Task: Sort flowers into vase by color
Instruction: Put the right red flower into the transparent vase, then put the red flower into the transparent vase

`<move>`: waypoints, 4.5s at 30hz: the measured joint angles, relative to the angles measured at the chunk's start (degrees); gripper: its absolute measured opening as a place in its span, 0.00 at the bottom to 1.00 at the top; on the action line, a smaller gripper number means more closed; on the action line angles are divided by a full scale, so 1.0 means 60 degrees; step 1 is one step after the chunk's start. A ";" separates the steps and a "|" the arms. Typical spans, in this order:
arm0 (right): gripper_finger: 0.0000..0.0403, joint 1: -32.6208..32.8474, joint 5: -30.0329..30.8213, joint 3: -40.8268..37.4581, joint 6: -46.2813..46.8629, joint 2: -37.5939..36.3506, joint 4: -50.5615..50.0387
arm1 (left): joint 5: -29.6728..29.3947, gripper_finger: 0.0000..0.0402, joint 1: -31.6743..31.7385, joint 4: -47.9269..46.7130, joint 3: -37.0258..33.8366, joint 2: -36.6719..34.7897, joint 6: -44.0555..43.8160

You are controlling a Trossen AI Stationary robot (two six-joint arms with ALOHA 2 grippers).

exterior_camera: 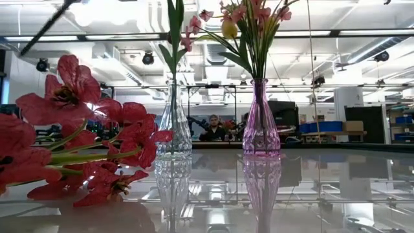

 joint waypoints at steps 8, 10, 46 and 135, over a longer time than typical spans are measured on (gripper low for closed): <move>0.52 -0.0004 0.0000 0.0000 0.0453 -0.0144 -0.0007 | -0.0436 0.00 -0.0466 0.8024 -0.4061 -0.3093 0.4565; 0.52 -0.0004 0.0004 0.0000 0.0449 -0.0144 -0.0004 | 0.0294 0.00 -0.0079 1.0867 -0.5111 -0.3353 0.5901; 0.52 -0.0007 0.0056 0.0000 0.0588 -0.0144 -0.0007 | 0.4826 0.00 0.6075 1.5932 -0.6577 -0.1026 0.4570; 0.60 0.0101 -0.0765 -0.0051 0.1119 0.0277 0.0145 | 0.9189 0.54 -0.0524 -0.3692 0.0714 0.4495 -0.7346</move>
